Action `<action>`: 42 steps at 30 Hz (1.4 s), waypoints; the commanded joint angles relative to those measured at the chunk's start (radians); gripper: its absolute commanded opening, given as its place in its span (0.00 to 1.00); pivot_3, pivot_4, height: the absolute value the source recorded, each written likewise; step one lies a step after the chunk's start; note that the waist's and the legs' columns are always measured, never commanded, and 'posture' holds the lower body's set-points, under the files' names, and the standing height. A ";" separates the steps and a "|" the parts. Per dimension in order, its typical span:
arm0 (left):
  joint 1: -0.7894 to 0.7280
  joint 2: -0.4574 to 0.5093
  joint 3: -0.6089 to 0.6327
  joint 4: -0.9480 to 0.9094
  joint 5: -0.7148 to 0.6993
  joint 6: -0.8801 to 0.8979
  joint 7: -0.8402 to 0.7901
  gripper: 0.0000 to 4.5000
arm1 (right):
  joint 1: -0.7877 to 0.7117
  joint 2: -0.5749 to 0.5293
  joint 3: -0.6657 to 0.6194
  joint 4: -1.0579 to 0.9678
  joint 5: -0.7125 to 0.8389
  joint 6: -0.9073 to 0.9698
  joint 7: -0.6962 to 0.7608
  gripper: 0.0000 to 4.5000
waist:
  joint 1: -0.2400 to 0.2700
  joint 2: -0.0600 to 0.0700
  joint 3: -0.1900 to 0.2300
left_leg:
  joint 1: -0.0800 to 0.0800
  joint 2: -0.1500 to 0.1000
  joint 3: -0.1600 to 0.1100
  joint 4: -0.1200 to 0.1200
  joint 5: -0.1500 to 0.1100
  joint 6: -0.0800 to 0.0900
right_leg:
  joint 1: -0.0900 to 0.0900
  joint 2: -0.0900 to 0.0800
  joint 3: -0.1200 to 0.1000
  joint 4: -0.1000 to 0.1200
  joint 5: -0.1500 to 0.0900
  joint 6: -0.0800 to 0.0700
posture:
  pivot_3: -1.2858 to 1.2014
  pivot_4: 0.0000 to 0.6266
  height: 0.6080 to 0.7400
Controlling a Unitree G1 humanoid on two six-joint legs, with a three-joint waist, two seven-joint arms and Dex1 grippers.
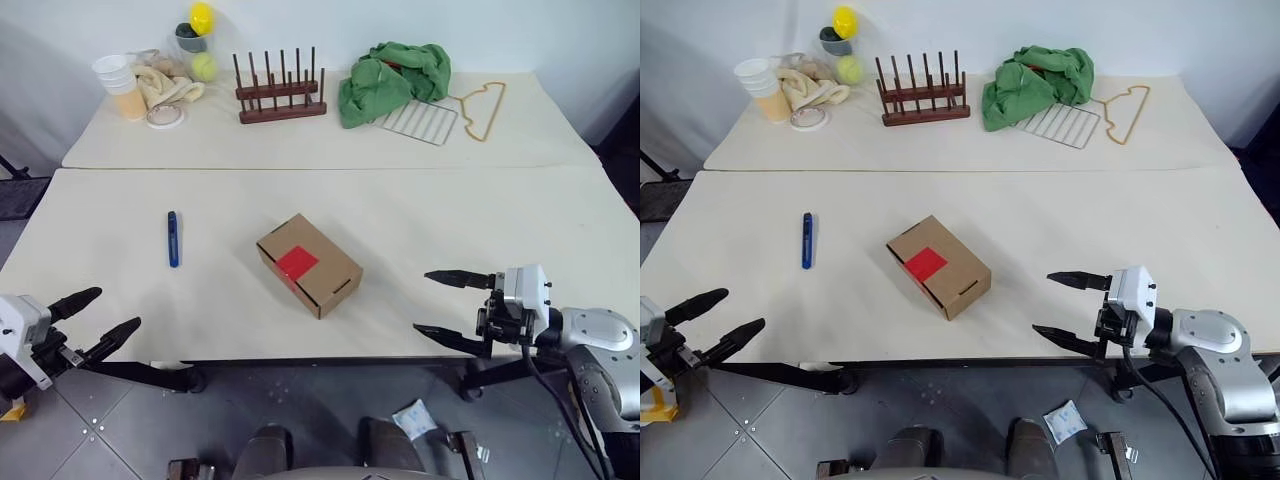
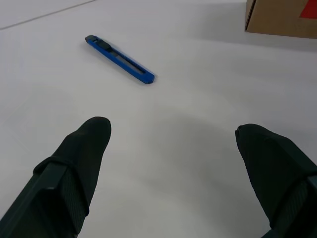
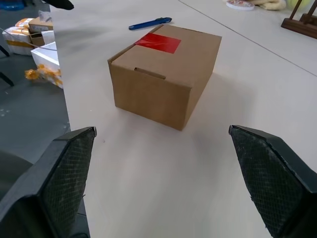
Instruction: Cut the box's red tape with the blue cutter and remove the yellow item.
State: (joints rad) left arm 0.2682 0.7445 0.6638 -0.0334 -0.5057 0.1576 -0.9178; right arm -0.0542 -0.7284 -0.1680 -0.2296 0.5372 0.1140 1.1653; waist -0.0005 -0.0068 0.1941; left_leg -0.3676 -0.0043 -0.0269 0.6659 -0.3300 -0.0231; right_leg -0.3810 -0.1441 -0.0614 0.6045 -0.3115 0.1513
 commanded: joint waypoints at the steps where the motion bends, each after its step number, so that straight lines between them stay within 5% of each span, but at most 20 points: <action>1: -0.003 0.013 0.023 -0.031 -0.022 0.019 0.008 0.99 | -0.001 0.010 -0.009 -0.018 0.008 -0.013 -0.008 1.00 | 0.000 0.000 0.000 | 0.000 0.000 0.000 0.000 0.000 0.000 | 0.000 0.000 0.000 0.000 0.000 0.000 | 0.52 0.24 1.00; 12: -0.069 0.035 -0.007 -0.049 -0.072 0.147 -0.007 0.99 | 0.015 0.025 0.010 -0.101 0.039 0.049 -0.046 1.00 | 0.001 0.000 0.000 | 0.000 0.000 0.000 0.000 0.000 0.000 | 0.000 0.000 0.000 0.001 0.000 0.000 | 0.52 0.24 1.00; 14: -0.076 0.034 -0.009 -0.048 -0.068 0.143 -0.011 0.91 | 0.023 0.023 0.013 -0.110 0.043 0.052 -0.044 1.00 | 0.001 0.000 0.000 | 0.000 0.000 0.000 0.000 0.000 0.000 | 0.000 0.000 0.000 0.001 0.000 0.000 | 0.52 0.24 1.00; 18: -0.089 0.031 -0.007 -0.038 -0.078 0.143 -0.027 0.66 | 0.034 0.016 0.018 -0.119 0.034 0.046 -0.036 0.79 | 0.001 0.000 0.000 | 0.000 0.000 0.000 0.000 0.000 0.000 | 0.000 0.000 0.000 0.001 0.000 0.000 | 0.52 0.24 1.00; 28: -0.215 0.041 -0.123 0.014 -0.023 0.096 -0.059 0.00 | 0.028 0.024 0.133 -0.145 -0.071 0.053 -0.082 0.01 | 0.004 0.000 0.000 | 0.000 -0.001 0.000 0.001 0.000 0.000 | 0.000 0.000 0.000 0.002 0.000 0.000 | 0.52 0.24 1.00; 42: -0.650 -0.118 -0.454 0.237 0.142 0.025 0.037 0.00 | -0.094 0.105 0.281 -0.054 -0.203 0.102 -0.185 0.00 | 0.001 -0.002 -0.001 | -0.003 -0.001 0.007 0.003 0.000 0.000 | -0.010 -0.001 0.000 0.013 0.000 0.000 | 0.52 0.24 1.00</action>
State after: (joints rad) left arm -0.3547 0.6279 0.2203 0.1981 -0.3843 0.1989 -0.8990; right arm -0.1407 -0.6265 0.1143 -0.2697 0.3358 0.2099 0.9905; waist 0.0009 -0.0088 0.1931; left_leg -0.3701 -0.0054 -0.0197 0.6688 -0.3297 -0.0234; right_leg -0.3914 -0.1457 -0.0617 0.6181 -0.3113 0.1514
